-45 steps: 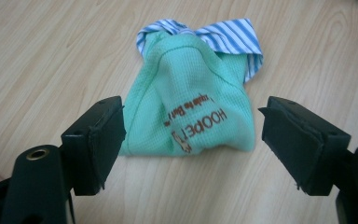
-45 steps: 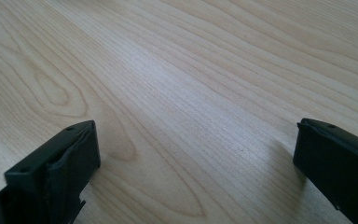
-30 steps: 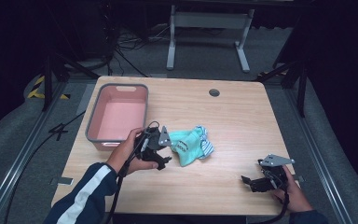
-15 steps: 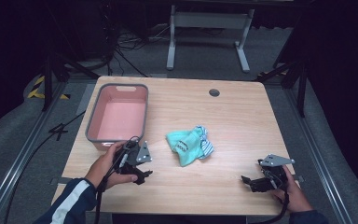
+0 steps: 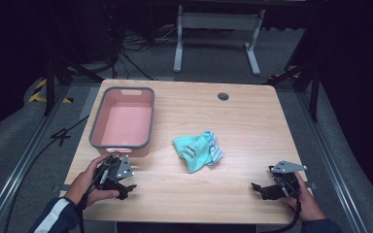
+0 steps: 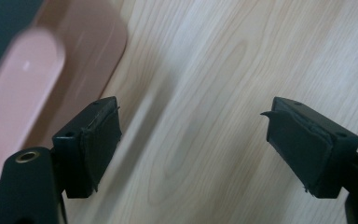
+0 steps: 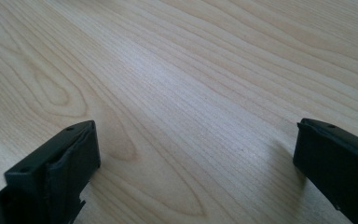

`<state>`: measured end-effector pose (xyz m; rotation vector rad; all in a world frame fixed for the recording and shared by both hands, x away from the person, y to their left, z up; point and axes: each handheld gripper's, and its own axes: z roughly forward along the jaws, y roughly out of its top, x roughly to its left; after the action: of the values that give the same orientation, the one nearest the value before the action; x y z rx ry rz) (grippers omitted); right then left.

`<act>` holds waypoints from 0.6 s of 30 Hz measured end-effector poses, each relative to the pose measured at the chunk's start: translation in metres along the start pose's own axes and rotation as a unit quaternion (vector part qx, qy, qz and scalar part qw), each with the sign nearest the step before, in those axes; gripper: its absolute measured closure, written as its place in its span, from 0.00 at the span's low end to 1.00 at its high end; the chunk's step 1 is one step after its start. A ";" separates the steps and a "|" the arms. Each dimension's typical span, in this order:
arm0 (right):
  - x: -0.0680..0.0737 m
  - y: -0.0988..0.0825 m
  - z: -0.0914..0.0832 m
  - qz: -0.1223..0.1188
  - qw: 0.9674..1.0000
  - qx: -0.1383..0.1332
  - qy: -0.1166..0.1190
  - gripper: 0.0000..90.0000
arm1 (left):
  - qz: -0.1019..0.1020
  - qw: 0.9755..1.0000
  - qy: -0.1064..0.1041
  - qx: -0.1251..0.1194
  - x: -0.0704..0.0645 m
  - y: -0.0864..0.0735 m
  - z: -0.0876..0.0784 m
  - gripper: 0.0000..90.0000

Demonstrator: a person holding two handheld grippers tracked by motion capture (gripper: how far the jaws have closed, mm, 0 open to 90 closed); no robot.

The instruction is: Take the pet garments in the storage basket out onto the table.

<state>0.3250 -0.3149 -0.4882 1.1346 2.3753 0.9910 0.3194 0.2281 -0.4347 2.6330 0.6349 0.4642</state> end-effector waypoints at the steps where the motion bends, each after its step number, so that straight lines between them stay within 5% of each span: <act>1: 0.000 0.000 0.000 0.000 1.000 0.000 0.000 0.01 | 0.000 1.000 0.000 0.000 0.000 0.000 0.000 0.20; 4: 0.000 0.000 0.000 0.000 1.000 0.000 0.000 0.01 | -0.048 0.998 -0.020 -0.031 0.009 -0.024 0.000 0.19; 10: 0.000 0.000 0.000 0.000 1.000 0.000 0.000 0.01 | -0.083 0.995 -0.038 -0.047 0.020 -0.057 0.008 0.19; 12: 0.000 0.000 0.000 0.000 1.000 0.000 0.000 0.01 | -0.122 0.989 -0.046 -0.074 0.027 -0.074 0.011 0.17; 13: 0.000 0.000 0.000 0.000 1.000 0.000 0.000 0.01 | -0.122 0.989 -0.046 -0.074 0.027 -0.074 0.011 0.16; 15: 0.000 0.000 0.000 -0.002 1.000 0.000 0.002 0.01 | -0.151 0.981 -0.042 -0.113 0.030 -0.089 0.015 0.14; 16: -0.001 0.000 0.000 -0.002 1.000 0.000 0.002 0.01 | -0.153 0.979 -0.041 -0.126 0.029 -0.092 0.016 0.12; 18: 0.000 0.000 0.000 0.000 1.000 0.000 0.003 0.01 | -0.154 0.979 -0.039 -0.126 0.030 -0.093 0.016 0.12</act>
<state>0.3249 -0.3153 -0.4880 1.1335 2.3788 0.9962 0.3171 0.3142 -0.4827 2.2512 0.8781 0.3231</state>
